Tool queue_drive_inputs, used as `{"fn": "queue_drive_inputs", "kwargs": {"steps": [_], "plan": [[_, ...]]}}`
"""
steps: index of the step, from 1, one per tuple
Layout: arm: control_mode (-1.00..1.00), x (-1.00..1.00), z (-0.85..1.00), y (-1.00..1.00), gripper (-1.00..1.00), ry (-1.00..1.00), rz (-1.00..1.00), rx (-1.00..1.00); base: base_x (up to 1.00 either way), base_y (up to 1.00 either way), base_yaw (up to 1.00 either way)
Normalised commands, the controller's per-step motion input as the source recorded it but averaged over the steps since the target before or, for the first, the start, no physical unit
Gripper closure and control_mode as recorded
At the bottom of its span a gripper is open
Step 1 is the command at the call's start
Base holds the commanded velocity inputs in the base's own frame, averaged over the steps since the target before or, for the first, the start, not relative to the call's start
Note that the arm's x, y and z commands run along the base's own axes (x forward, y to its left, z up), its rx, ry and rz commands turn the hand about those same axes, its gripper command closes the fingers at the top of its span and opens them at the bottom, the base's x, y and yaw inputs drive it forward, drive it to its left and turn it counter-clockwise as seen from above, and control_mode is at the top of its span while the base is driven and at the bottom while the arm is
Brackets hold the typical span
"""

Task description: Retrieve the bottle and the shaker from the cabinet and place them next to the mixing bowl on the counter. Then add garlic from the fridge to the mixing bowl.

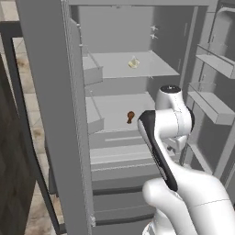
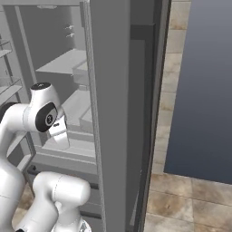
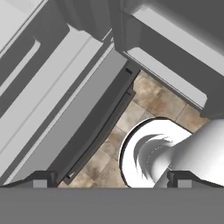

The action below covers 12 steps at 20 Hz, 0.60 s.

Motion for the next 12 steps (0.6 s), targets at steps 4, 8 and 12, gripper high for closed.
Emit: {"fn": "queue_drive_inputs", "kwargs": {"steps": [4,8,12], "plan": [[1.00,0.00,0.00,0.00,-1.00,0.00,0.00,0.00,0.17,0.00,0.00],[-1.00,0.01,0.00,0.00,-1.00,0.00,0.03,0.00,0.01,0.00,0.00],[-1.00,0.05,0.29,0.00,-1.00,0.00,0.16,-0.02,0.00,0.00,0.00]]}}
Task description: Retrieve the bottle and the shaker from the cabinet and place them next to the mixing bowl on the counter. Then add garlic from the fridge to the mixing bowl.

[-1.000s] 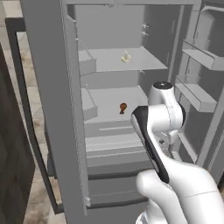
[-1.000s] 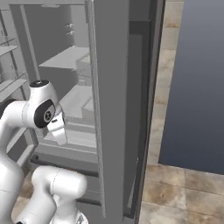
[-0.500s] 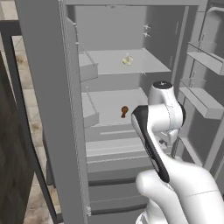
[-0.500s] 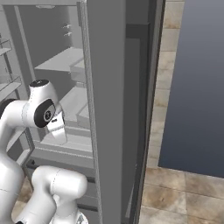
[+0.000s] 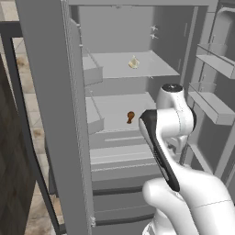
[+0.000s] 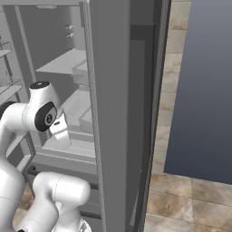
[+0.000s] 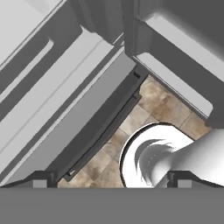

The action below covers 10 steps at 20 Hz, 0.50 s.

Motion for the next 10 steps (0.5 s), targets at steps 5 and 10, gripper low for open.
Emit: {"fn": "queue_drive_inputs", "kwargs": {"steps": [5,10], "plan": [[-1.00,0.03,0.55,0.06,-1.00,-0.16,0.16,-0.14,0.00,0.00,0.00],[-1.00,0.06,0.56,0.08,-1.00,-0.40,0.20,-0.22,0.00,0.00,0.00]]}}
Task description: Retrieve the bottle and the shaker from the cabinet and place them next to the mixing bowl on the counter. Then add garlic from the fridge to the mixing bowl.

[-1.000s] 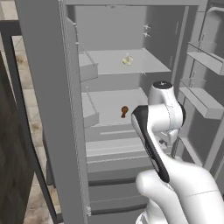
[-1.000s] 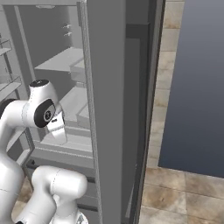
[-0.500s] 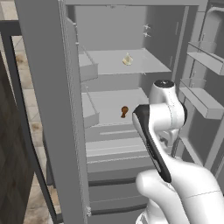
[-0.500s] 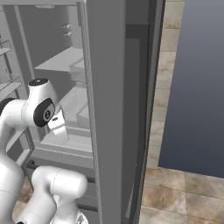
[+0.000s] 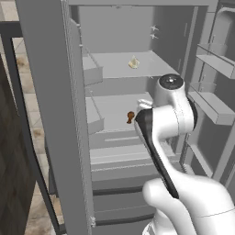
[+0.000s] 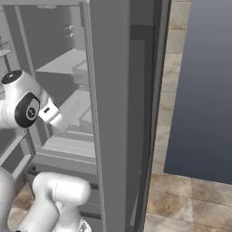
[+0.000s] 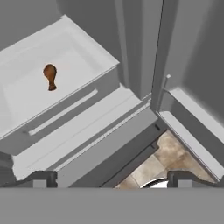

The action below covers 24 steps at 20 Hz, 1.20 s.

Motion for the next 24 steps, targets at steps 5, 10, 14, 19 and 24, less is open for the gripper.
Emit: {"fn": "queue_drive_inputs", "kwargs": {"steps": [5,10,14,19,24], "plan": [[-1.00,0.11,0.91,0.00,-1.00,-0.37,0.29,-0.10,0.00,0.00,0.00],[-1.00,0.10,1.00,0.00,-1.00,-0.14,0.19,-0.06,0.00,0.00,0.00],[-1.00,0.39,0.97,0.00,-1.00,0.03,0.03,-0.17,0.00,0.00,0.00],[-1.00,0.24,0.82,0.00,-1.00,0.08,0.00,-0.19,0.00,0.00,0.00],[-1.00,0.45,0.05,-0.11,-1.00,0.03,0.00,-0.07,0.00,0.00,0.00]]}}
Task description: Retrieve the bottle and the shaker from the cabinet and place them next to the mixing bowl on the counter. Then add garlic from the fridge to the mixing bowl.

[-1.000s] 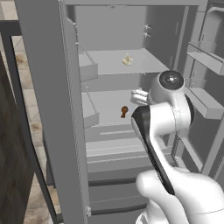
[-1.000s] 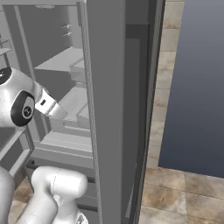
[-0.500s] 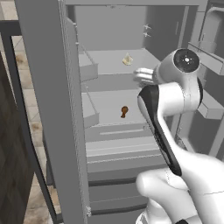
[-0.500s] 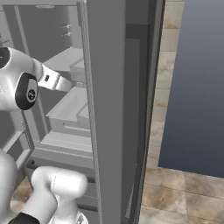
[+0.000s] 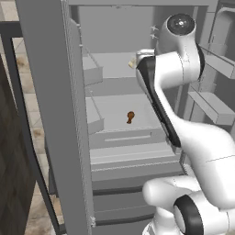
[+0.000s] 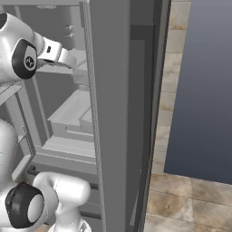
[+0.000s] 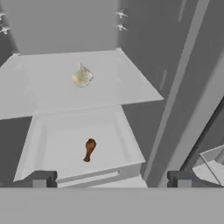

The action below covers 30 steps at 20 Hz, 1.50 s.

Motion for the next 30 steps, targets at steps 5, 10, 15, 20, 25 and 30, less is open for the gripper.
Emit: {"fn": "queue_drive_inputs", "kwargs": {"steps": [5,10,15,20,25,30], "plan": [[-1.00,0.67,-0.09,-0.10,-1.00,0.03,0.00,0.00,0.00,0.00,0.00],[-1.00,0.83,-0.41,-0.04,-1.00,0.00,0.00,0.00,0.00,0.00,0.00],[-1.00,0.82,-0.23,-0.02,-1.00,0.02,0.00,-0.01,0.00,0.00,0.00],[-1.00,0.91,0.00,-0.10,-1.00,0.21,-0.01,0.00,0.00,0.00,0.00],[-1.00,0.89,0.00,0.00,-1.00,0.17,0.00,0.01,0.00,0.00,0.00],[-1.00,0.81,-0.14,0.00,-1.00,0.00,0.00,0.04,0.00,0.00,0.00]]}}
